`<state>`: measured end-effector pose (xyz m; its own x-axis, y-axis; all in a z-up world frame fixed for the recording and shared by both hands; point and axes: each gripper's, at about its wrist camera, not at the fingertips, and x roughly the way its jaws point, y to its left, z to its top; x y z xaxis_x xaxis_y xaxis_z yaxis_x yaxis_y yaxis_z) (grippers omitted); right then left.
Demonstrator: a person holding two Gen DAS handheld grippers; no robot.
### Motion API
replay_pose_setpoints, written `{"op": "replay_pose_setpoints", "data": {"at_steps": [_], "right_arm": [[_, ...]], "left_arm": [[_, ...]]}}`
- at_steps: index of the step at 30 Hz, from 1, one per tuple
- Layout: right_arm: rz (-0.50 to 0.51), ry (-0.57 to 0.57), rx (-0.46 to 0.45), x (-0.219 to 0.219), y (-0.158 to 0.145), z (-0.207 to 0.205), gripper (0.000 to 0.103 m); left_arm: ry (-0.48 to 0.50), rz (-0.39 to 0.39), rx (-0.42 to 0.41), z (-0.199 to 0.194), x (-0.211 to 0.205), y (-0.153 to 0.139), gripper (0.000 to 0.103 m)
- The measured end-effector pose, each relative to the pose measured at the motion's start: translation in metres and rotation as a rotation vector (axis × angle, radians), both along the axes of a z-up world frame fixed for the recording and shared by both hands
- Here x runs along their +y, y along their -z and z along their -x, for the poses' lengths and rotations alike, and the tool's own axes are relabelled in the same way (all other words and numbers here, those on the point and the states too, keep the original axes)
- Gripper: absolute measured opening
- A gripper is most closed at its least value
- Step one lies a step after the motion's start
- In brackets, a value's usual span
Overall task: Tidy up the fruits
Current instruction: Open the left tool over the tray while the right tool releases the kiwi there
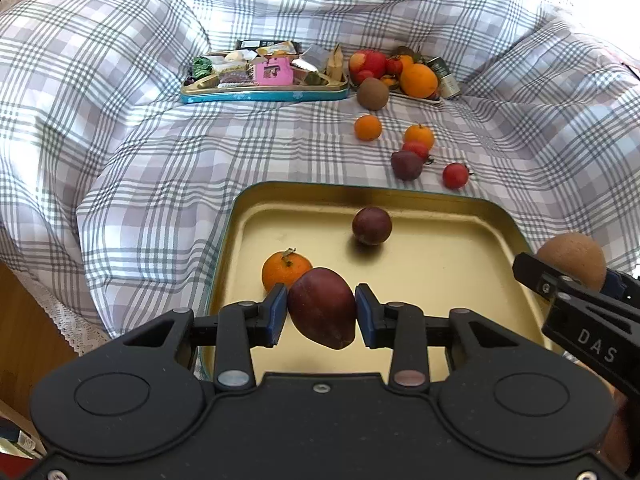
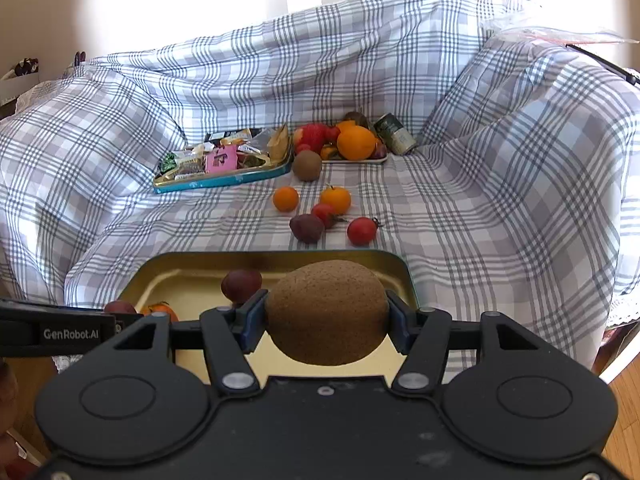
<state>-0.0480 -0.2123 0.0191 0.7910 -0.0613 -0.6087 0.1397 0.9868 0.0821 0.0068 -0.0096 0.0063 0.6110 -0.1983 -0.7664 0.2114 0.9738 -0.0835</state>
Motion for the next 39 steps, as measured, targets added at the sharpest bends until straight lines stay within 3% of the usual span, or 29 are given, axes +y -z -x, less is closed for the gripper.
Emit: {"op": "replay_pose_setpoints", "data": {"at_steps": [20,27,32,39], "right_arm": [[0.0,0.016,0.017,0.0004,0.0001,0.0013,0.063],[-0.006,0.012,0.025,0.001,0.0004,0.0011,0.063],[-0.026,0.015,0.051,0.0004,0.0038,-0.0001,0.064],[0.033,0.014,-0.028,0.0055,-0.0059,0.0054,0.063]], "left_arm": [[-0.04,-0.06,0.007,0.0009,-0.0029,0.0071,0.046],[-0.032,-0.068,-0.049,0.0072,-0.0048,0.0015,0.046],[-0.039,-0.063,-0.021,0.0038,-0.0034,0.0048,0.046],[-0.049,-0.062,-0.002,0.003,-0.0026,0.0072,0.046]]}}
